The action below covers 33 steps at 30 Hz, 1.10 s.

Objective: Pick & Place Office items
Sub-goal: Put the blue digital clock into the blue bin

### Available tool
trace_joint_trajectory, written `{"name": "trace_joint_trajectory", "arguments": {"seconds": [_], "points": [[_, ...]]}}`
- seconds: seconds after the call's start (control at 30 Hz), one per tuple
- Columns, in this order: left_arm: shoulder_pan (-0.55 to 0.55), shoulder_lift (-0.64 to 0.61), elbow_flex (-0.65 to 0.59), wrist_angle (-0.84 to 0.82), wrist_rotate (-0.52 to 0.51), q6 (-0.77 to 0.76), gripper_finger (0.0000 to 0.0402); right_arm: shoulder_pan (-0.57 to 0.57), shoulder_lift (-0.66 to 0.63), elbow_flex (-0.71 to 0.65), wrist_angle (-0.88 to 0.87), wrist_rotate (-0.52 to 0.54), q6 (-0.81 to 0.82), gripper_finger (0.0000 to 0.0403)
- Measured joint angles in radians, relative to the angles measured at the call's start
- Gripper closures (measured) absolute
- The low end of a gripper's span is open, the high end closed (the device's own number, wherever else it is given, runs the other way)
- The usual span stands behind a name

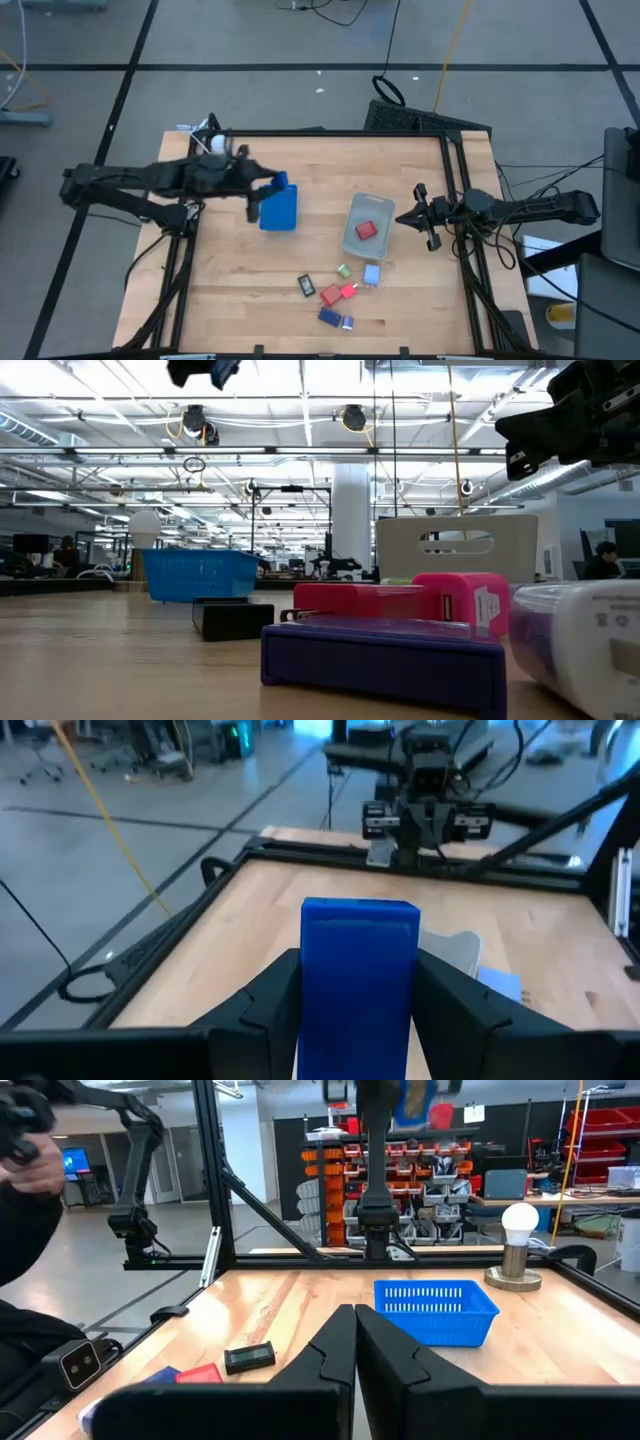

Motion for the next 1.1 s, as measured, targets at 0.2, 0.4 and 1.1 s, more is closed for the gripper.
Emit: {"name": "trace_joint_trajectory", "arguments": {"seconds": [0.2, 0.4, 1.1], "points": [[-0.021, -0.219, -0.291, 0.203, 0.002, -0.005, 0.0248, 0.0, 0.0, 0.0, 0.006, 0.001, 0.0, 0.0403], [-0.042, -0.35, -0.536, 0.414, -0.005, -0.02, 0.0248, 0.0, 0.0, 0.0, 0.006, 0.001, -0.001, 0.0403], [-0.034, -0.441, -0.803, 0.574, 0.011, 0.016, 0.0248, 0.0, 0.012, 0.0, -0.032, 0.001, 0.036, 0.0403]]}}
